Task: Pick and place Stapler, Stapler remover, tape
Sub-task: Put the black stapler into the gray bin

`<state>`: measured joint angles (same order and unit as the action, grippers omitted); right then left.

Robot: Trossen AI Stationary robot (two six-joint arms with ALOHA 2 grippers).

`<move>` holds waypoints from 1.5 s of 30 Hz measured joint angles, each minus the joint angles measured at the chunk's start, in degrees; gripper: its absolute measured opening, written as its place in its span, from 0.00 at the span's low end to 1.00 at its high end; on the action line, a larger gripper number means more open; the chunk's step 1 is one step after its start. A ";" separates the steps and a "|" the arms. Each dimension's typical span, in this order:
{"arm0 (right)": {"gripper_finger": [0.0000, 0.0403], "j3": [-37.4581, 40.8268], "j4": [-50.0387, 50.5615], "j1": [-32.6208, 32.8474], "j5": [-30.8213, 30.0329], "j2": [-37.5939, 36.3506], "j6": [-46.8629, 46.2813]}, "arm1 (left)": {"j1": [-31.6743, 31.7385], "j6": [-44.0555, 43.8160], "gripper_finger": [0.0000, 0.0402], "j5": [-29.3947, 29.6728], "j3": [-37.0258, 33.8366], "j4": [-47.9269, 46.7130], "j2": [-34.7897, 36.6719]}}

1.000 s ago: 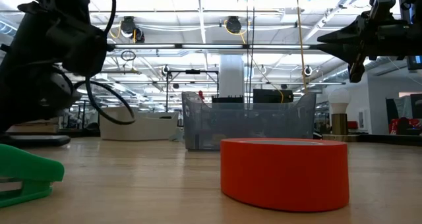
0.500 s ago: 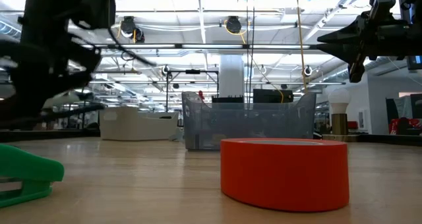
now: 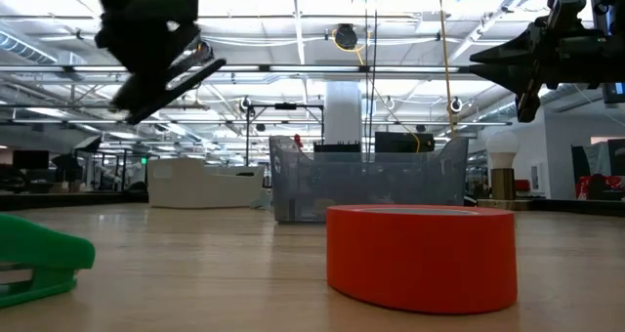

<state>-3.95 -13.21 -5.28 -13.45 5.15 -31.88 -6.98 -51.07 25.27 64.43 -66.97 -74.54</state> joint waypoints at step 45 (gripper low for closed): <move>0.17 -0.01 0.23 0.01 0.00 -0.01 -0.44 | 44.67 28.71 0.33 -9.30 18.74 1.13 -27.59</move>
<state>-3.96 -12.98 -5.27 -13.45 5.15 -32.32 37.69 -22.36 15.96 83.17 -65.84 -102.13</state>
